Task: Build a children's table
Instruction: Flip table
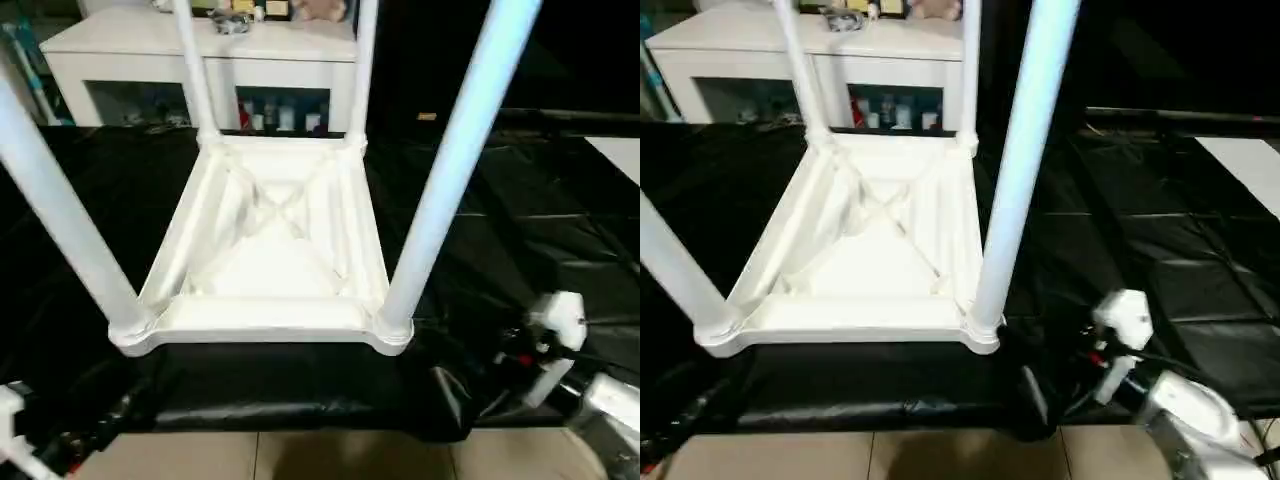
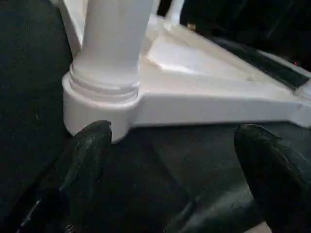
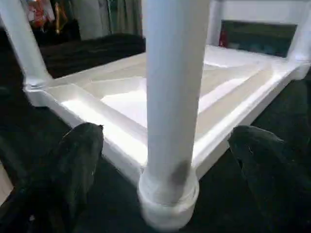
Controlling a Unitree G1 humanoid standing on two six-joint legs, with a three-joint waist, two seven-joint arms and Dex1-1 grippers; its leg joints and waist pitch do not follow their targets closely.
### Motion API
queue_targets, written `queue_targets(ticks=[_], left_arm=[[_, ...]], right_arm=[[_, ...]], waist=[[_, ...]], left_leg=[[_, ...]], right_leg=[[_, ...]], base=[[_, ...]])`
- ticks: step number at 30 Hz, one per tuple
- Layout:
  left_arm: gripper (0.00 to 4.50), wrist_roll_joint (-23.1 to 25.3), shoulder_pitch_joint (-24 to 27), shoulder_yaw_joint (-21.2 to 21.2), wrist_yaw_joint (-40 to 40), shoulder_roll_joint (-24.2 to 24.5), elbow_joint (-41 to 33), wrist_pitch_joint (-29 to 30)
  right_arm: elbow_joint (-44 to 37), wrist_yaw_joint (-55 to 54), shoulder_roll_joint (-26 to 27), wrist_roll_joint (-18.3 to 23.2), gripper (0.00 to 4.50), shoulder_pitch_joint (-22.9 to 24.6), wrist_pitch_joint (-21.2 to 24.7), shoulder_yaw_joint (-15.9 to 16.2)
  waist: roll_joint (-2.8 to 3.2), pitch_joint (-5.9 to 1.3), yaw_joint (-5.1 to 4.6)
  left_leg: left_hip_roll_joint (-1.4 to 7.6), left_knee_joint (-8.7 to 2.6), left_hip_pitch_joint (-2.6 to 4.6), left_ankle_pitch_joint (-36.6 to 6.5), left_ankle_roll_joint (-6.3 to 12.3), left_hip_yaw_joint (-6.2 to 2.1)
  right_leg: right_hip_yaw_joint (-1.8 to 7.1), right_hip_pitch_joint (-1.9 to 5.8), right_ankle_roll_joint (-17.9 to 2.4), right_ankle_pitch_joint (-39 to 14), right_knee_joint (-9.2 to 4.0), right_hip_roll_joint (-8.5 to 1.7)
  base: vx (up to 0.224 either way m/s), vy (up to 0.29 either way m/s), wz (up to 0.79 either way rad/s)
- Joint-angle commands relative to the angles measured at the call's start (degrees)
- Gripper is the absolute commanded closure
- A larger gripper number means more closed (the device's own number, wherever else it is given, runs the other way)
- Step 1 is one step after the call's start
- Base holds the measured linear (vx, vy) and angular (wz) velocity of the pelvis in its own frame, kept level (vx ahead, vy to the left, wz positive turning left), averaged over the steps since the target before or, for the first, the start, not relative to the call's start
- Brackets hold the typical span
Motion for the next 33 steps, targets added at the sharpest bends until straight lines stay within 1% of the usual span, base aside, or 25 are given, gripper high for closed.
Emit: queue_targets(ticks=[1, 2, 3, 4, 5, 6, 7, 8, 9, 10, 11, 12, 13, 14, 15, 16, 17, 18, 19, 20, 23, 24, 28, 32, 33], left_arm=[[0.05, -0.70, -0.93, 1.41, 0.63, -0.15, -1.47, -1.15], [0.05, -0.80, -2.45, 1.70, 1.78, -0.09, -1.42, -1.66], [0.05, -0.41, -3.49, 1.70, 2.89, -0.17, -1.37, -2.14], [0.05, 1.59, -7.25, 1.02, 7.54, -0.17, -2.21, -2.49], [0.05, 2.67, -9.03, 0.50, 9.94, -0.09, -2.95, -2.21], [0.05, 3.10, -10.52, 0.13, 11.54, -0.28, -3.77, -1.94], [0.05, 2.87, -11.32, -0.10, 12.25, -0.44, -4.46, -1.28], [0.05, 3.65, -12.55, -0.19, 13.79, -0.53, -4.70, -0.82], [0.05, 3.95, -14.00, -0.17, 14.89, -0.79, -4.83, -0.64], [0.05, 4.62, -15.54, -0.18, 15.96, -1.07, -4.85, -0.64], [0.05, 4.93, -16.22, -0.18, 16.40, -1.21, -4.85, -0.69], [0.05, 5.05, -17.60, -0.38, 16.82, -1.53, -5.09, -0.34], [0.05, 5.02, -17.73, -0.43, 16.84, -1.56, -5.19, -0.21], [0.05, 4.79, -19.26, -1.21, 16.89, -1.85, -5.72, 0.84], [0.05, 5.68, -21.13, -2.56, 17.81, -1.91, -5.55, 1.50], [0.05, 5.87, -21.31, -2.73, 17.98, -1.89, -5.49, 1.54], [0.05, 7.08, -22.56, -3.74, 18.69, -2.01, -4.83, 0.98], [0.05, 7.94, -23.65, -4.64, 19.11, -2.44, -4.30, 0.48], [0.05, 8.20, -23.90, -4.88, 19.26, -2.54, -4.17, 0.37], [0.05, 8.81, -25.10, -5.67, 19.81, -3.10, -3.61, 0.08], [0.05, 9.34, -26.98, -6.33, 20.18, -3.92, -2.41, -0.31], [0.05, 8.82, -28.35, -6.74, 19.26, -4.12, -1.34, 0.70], [0.05, 11.25, -30.02, -7.79, 19.91, -3.71, 0.88, 0.54], [0.05, 11.90, -29.37, -8.47, 22.38, -4.62, -0.49, 1.68], [0.05, 11.90, -29.29, -8.51, 22.38, -4.71, -0.56, 1.60]], right_arm=[[2.29, -4.23, 0.90, -4.14, 0.00, -2.48, -1.17, 0.39], [3.63, -6.52, 2.15, -5.80, 0.00, -3.79, -1.87, 0.82], [4.11, -7.06, 2.50, -6.26, 0.00, -4.17, -2.20, 1.07], [5.92, -8.84, 4.16, -6.87, 0.00, -5.39, -2.77, 1.79], [6.83, -9.69, 5.07, -6.92, 0.00, -5.93, -2.87, 2.08], [7.50, -10.23, 5.76, -7.19, 0.00, -6.28, -3.09, 2.49], [7.89, -10.62, 6.12, -7.56, 0.00, -6.45, -3.22, 2.85], [8.50, -11.40, 6.68, -8.12, 0.00, -6.68, -3.28, 3.48], [9.14, -11.83, 7.34, -8.55, 0.00, -6.86, -3.50, 4.23], [9.85, -12.58, 8.21, -9.20, 0.00, -7.12, -3.68, 4.66], [10.16, -12.90, 8.62, -9.49, 0.00, -7.22, -3.78, 4.83], [10.73, -13.45, 9.41, -10.01, 0.00, -7.40, -4.02, 5.04], [10.84, -13.52, 9.48, -10.12, 0.00, -7.45, -4.09, 5.06], [11.81, -14.23, 9.98, -10.79, 0.00, -7.99, -4.54, 5.05], [13.16, -15.49, 10.53, -11.79, 0.00, -8.76, -5.40, 4.92], [13.31, -15.65, 10.60, -11.92, 0.00, -8.84, -5.54, 4.89], [14.39, -16.87, 11.16, -12.66, 0.00, -9.44, -6.25, 4.59], [15.30, -18.38, 11.68, -13.02, 0.00, -10.10, -6.62, 4.09], [15.49, -18.72, 11.78, -13.10, 0.00, -10.25, -6.79, 3.98], [16.05, -20.11, 12.28, -13.13, 0.00, -10.91, -7.10, 3.51], [16.63, -21.82, 13.24, -13.02, 0.00, -11.72, -7.49, 2.69], [16.97, -22.47, 13.60, -13.29, 0.00, -12.18, -7.62, 2.58], [17.68, -24.05, 14.31, -14.59, 0.00, -12.42, -9.39, 2.24], [17.52, -27.72, 14.95, -14.81, 0.00, -12.22, -11.18, -0.04], [17.43, -27.85, 15.03, -14.65, 0.00, -12.19, -11.20, -0.22]], waist=[[0.74, -0.86, 1.33], [-0.93, -1.21, 1.82], [-0.81, -0.71, 1.46], [0.19, -0.60, 2.02], [0.63, -0.27, 2.53], [2.12, -0.03, 2.67], [3.29, 0.29, 2.93], [3.41, -0.44, 3.96], [4.74, -0.19, 8.65], [3.94, -0.81, 8.49], [-1.16, -2.62, 6.08], [-0.72, -2.08, 5.67], [-0.42, -1.28, 6.21], [1.10, -2.84, 7.53], [1.59, -2.73, 7.18], [1.67, -2.90, 6.24], [2.29, -3.91, 5.87], [2.11, -4.21, 5.53], [1.75, -4.63, 5.46], [1.60, -4.83, 5.59], [1.43, -4.73, 4.78], [1.07, -4.66, 4.33], [1.36, -4.41, 3.57], [1.82, -4.46, 3.34], [1.65, -4.45, 3.32]], left_leg=[[4.80, -12.07, -0.94, -47.57, -8.78, -0.17], [2.23, -3.14, 5.07, -35.44, -7.17, -0.29], [2.63, 0.85, 4.75, -22.29, -2.48, -2.99], [3.33, 0.23, 3.63, -18.27, -1.77, -4.11], [4.07, -2.39, 3.29, -23.28, -3.50, -4.10], [4.78, -5.54, 3.47, -36.48, -6.61, -3.95], [6.35, -10.25, 1.12, -48.16, -8.25, -3.25], [7.57, -12.27, -1.67, -50.94, -8.23, -2.59], [6.03, -15.27, -7.30, -54.44, -10.52, 2.68], [5.53, -15.15, -6.87, -48.95, -10.16, 4.33], [4.21, -3.12, 3.41, -25.23, -11.38, 1.82], [1.50, 4.38, 2.31, 1.94, -3.18, -4.07], [0.96, 4.29, -0.75, 6.77, -1.38, -5.71], [4.52, -2.02, 0.14, 3.59, -3.53, -5.14], [5.48, -2.36, 2.37, -3.53, -4.66, -4.81], [5.91, -3.06, 2.61, -8.99, -5.25, -4.70], [5.63, -2.88, 2.18, -9.84, -5.39, -3.96], [5.25, -2.61, 0.51, -5.31, -4.25, -3.61], [4.97, -2.29, -0.08, -1.65, -3.63, -3.46], [4.42, -1.62, -0.67, 2.71, -2.45, -3.21], [4.44, -2.00, -0.92, -0.20, -3.04, -3.10], [4.48, -2.24, -0.96, -1.22, -3.24, -3.11], [4.74, -2.60, -0.85, -3.22, -3.87, -3.14], [4.75, -2.43, -0.75, -3.15, -4.07, -3.05], [4.79, -2.47, -0.82, -3.26, -3.94, -3.05]], right_leg=[[-0.03, 0.93, -1.35, -15.88, -0.15, 1.95], [2.30, -5.42, -0.47, -34.43, -8.98, -2.16], [4.41, -4.30, -1.47, -42.57, -11.09, -7.03], [4.43, -2.38, -2.38, -43.91, -10.51, -7.75], [1.63, -1.83, -1.99, -42.43, -9.30, -4.62], [-0.94, -1.47, -1.09, -33.97, -7.42, -0.76], [-3.11, 1.05, -2.47, -21.39, -3.52, 2.03], [-3.29, 4.29, -3.76, -11.56, 2.59, 2.09], [-4.76, 6.72, -3.48, -2.89, 8.76, 4.21], [-2.70, 6.95, -2.76, -8.82, 9.81, 4.17], [2.20, -0.91, 1.08, -38.24, -0.88, -2.78], [6.72, -1.69, 0.44, -46.82, -7.63, -7.85], [7.55, 0.75, -1.89, -45.26, -7.76, -7.38], [3.77, 1.08, -5.47, -18.64, -2.41, -1.20], [3.30, -1.04, -6.60, -13.07, -1.69, 0.48], [3.45, -1.05, -8.02, -8.19, -0.67, 0.79], [3.45, -0.28, -10.45, 2.09, -0.14, 0.45], [3.27, 0.99, -11.03, 10.92, 0.34, 0.11], [3.06, 1.64, -10.55, 15.65, 0.70, 0.17], [2.99, 1.81, -9.03, 22.58, 1.08, 0.36], [2.79, 1.94, -7.80, 21.78, 0.65, 0.05], [2.71, 2.15, -7.65, 20.37, 0.44, -0.03], [2.71, 2.12, -8.29, 16.15, 0.02, -0.17], [2.79, 2.16, -8.78, 17.27, 0.04, -0.27], [2.84, 2.29, -8.97, 17.44, 0.04, -0.31]], base=[[0.037, -0.079, 0.22], [0.037, -0.079, 0.22], [0.000, 0.000, 0.00], [-0.040, 0.012, -0.20], [-0.064, -0.003, -0.15], [0.000, 0.000, 0.00], [-0.099, -0.023, 0.11], [-0.075, -0.008, 0.06], [-0.113, -0.026, 0.19], [0.030, -0.113, 0.12], [0.030, -0.113, 0.12], [0.100, -0.131, -0.02], [0.102, -0.030, -0.07], [0.102, -0.030, -0.07], [0.000, 0.000, 0.00], [-0.058, -0.020, 0.31], [-0.058, -0.020, 0.31], [0.000, 0.000, 0.00], [0.000, 0.000, 0.00], [0.000, 0.000, 0.00], [0.000, 0.000, 0.00], [0.000, 0.000, 0.00], [0.000, 0.000, 0.00], [0.000, 0.000, 0.00], [0.000, 0.000, 0.00]])
